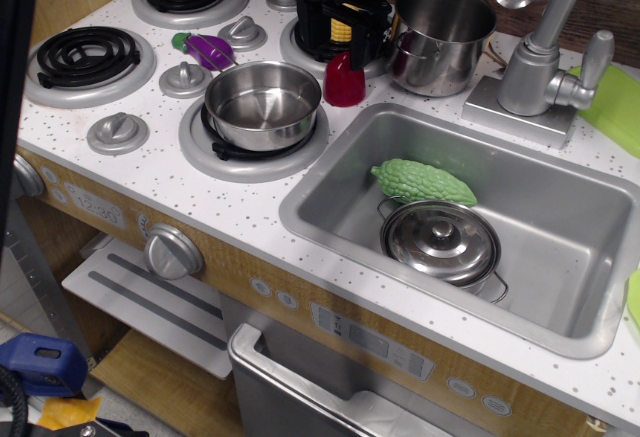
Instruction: Put sweet potato in pan which is on stove
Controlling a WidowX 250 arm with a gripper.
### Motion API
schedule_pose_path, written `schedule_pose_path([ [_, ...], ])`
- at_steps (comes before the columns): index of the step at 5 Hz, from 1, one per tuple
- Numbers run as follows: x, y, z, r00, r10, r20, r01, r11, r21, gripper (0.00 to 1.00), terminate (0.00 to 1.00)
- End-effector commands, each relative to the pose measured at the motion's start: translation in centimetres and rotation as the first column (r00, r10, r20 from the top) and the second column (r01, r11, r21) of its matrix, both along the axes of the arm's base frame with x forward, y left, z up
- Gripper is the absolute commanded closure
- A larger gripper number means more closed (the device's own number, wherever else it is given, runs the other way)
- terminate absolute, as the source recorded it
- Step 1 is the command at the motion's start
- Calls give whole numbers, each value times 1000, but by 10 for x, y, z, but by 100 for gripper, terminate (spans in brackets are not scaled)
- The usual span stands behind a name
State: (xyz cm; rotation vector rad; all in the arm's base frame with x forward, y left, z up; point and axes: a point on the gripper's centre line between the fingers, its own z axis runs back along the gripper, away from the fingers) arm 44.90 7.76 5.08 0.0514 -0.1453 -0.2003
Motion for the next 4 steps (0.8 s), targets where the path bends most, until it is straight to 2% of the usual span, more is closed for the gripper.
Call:
schedule_pose_path([
  [1, 0, 0, 0, 1000, 0, 0, 0, 1000, 0, 0, 0],
  [2, 15, 1, 0, 999, -38, 22, 39, 999, -5, 0, 0],
  [4, 23, 2, -11, 998, -51, 37, 53, 998, -38, 0, 0],
])
